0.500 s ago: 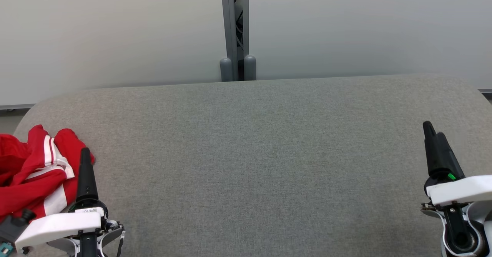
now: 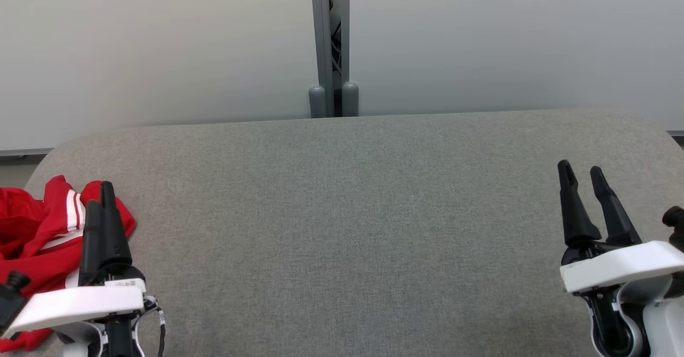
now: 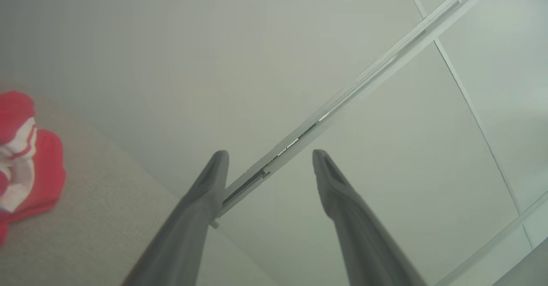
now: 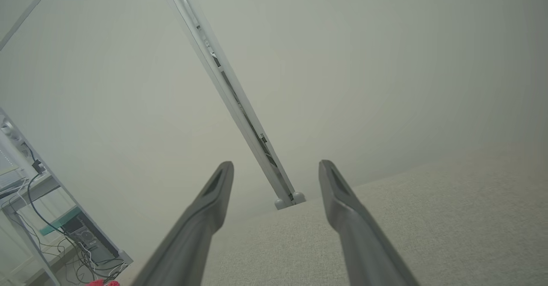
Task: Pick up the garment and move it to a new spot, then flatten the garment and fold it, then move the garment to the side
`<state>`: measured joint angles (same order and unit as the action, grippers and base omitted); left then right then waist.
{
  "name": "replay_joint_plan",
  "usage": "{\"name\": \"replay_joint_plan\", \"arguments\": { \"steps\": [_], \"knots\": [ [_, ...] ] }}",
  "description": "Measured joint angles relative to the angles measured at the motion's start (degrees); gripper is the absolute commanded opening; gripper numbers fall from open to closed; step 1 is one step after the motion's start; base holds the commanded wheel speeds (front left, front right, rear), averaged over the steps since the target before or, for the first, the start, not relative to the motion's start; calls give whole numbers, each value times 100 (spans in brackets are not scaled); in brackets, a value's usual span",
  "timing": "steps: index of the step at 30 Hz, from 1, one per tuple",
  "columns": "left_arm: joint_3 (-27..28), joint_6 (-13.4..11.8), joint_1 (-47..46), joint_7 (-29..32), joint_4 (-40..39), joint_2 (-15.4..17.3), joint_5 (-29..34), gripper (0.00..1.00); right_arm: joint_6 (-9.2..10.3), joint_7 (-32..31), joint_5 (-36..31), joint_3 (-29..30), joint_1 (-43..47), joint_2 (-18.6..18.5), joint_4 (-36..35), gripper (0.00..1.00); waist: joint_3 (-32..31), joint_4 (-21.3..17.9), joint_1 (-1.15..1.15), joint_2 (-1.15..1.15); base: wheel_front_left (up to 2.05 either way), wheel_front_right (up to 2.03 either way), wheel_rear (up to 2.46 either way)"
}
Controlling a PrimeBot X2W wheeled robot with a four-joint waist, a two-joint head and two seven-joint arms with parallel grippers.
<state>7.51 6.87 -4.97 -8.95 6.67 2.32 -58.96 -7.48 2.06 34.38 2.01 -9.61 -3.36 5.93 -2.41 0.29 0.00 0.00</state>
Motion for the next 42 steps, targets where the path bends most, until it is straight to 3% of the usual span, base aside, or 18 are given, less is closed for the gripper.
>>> {"name": "replay_joint_plan", "arguments": {
  "steps": [11, 21, 26, 32, 42],
  "knots": [
    [-740, -650, 256, -116, -486, 10, 1634, 100, 0, 253, -1103, -296, 116, -38, -260, 100, -57, -50, 0, 0, 0, 0, 0],
    [-1146, -906, 337, -221, -604, 15, 2618, 100, 0, 455, -1708, -504, 207, -53, -320, 100, -92, -75, 0, 0, 0, 0, 0],
    [-1405, -1171, 366, -270, -592, 19, 3290, 100, 0, 564, -1848, -533, 253, -5, -335, 100, -124, -89, 0, 0, 0, 0, 0],
    [-1539, -1350, 424, -319, -469, 23, 3582, 100, 0, 681, -2394, -762, 279, -82, -281, 100, -164, -108, 0, 0, 0, 0, 0],
    [-1506, -1312, 537, -403, -291, 38, 3655, 100, -1, 858, -2460, -798, 410, -12, 209, 100, -266, -111, 0, 0, 0, 0, 0]
  ]
}}
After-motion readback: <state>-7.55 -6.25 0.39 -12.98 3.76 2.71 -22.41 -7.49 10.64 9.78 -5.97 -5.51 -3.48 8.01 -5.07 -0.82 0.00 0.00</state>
